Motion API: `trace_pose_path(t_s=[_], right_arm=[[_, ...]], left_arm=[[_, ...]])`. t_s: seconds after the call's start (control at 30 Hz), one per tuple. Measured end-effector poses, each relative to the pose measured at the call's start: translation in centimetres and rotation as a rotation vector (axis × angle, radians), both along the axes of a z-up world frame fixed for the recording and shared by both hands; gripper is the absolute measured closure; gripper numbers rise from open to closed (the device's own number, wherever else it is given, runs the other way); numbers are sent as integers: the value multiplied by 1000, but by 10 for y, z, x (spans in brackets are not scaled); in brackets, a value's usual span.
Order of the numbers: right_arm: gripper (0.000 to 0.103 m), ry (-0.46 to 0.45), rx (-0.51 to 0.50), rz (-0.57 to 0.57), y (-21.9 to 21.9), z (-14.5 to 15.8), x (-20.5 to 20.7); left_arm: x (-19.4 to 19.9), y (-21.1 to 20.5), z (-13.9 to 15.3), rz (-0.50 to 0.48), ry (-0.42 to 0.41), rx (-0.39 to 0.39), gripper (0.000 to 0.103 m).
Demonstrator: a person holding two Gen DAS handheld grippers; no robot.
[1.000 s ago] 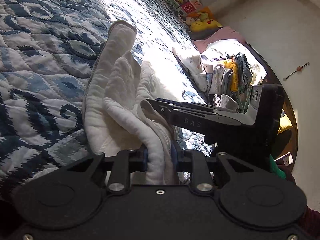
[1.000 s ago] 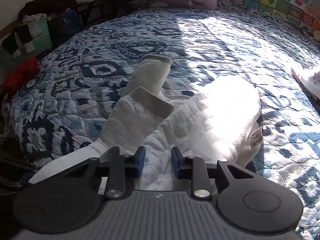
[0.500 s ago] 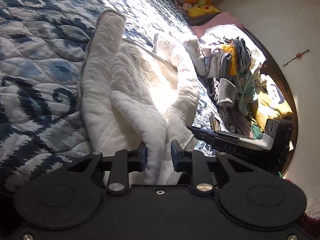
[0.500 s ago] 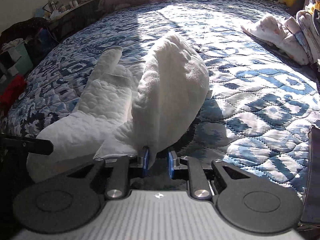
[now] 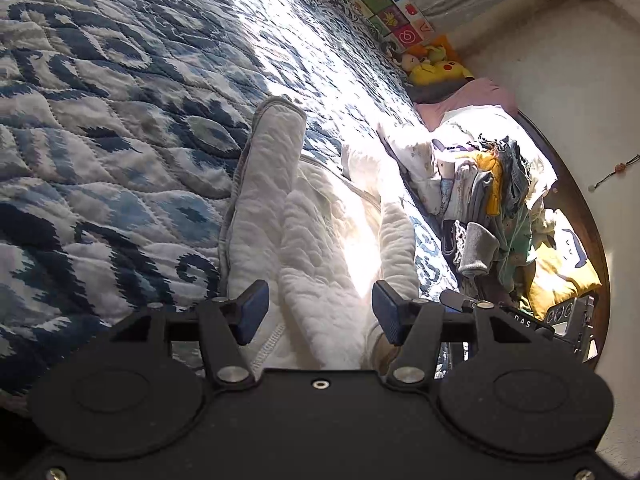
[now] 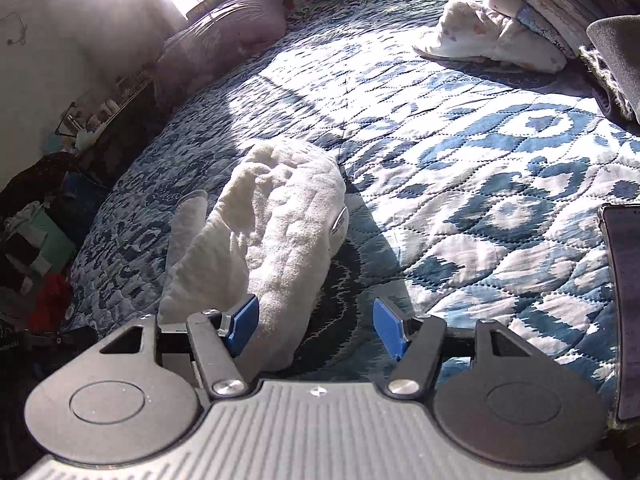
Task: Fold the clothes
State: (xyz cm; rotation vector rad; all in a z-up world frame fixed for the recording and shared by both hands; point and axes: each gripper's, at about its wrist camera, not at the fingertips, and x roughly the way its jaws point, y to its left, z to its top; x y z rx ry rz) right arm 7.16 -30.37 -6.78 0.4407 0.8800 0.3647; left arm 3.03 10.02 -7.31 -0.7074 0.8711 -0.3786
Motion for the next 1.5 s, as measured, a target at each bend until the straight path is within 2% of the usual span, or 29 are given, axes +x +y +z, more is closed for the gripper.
trace_pose_path(t_s=[0.17, 0.27, 0.37, 0.4, 0.43, 0.53, 0.6, 0.63, 0.7, 0.73, 0.8, 0.93, 1.17, 1.23, 1.27, 1.33, 1.37, 1.4, 1.47, 1.5], right_arm=[[21, 63, 119, -32, 5, -18, 53], [20, 107, 186, -48, 9, -31, 85], [21, 153, 191, -63, 12, -47, 105], [27, 154, 193, -51, 14, -52, 105], [39, 156, 195, -39, 16, -56, 105], [59, 159, 201, -4, 23, -70, 106], [67, 157, 210, 18, 28, -78, 106], [69, 148, 220, 23, 29, -78, 105], [73, 136, 243, 28, 29, -77, 106], [75, 128, 254, 32, 30, -75, 107], [77, 103, 270, 44, 32, -68, 113], [81, 19, 324, 61, 36, -44, 137], [81, -106, 304, 65, 61, -19, 195], [80, -133, 245, 68, 73, -17, 211], [76, -125, 202, 63, 78, -20, 217], [60, -104, 127, 53, 86, -25, 228], [58, -84, 108, 43, 87, -29, 231], [49, -71, 91, 33, 87, -32, 230], [43, -82, 76, 27, 82, -33, 221], [37, -91, 75, 24, 79, -33, 216]], left_arm=[[37, 7, -4, 38, 5, 40, 46], [62, 9, -12, 52, 23, 58, 46], [83, 9, -23, 56, 34, 60, 46], [87, 8, -27, 54, 40, 61, 46], [93, 7, -33, 51, 52, 61, 46], [103, 2, -47, 29, 78, 43, 48], [106, -3, -53, 3, 81, 37, 66], [108, -6, -54, -8, 74, 49, 68], [111, -7, -51, -25, 56, 53, 82], [112, -6, -49, -32, 48, 46, 85], [117, -4, -41, -44, 19, 43, 88], [137, 3, -13, -34, -56, 59, 89], [188, 18, 16, 22, -152, 112, 89], [202, 22, 17, 34, -165, 128, 89], [208, 23, 15, 37, -168, 140, 89], [220, 27, 7, 46, -141, 170, 87], [222, 27, 2, 57, -120, 195, 81], [222, 28, 0, 69, -112, 217, 71], [211, 33, -2, 113, -126, 230, 58], [205, 35, -1, 133, -137, 232, 58]])
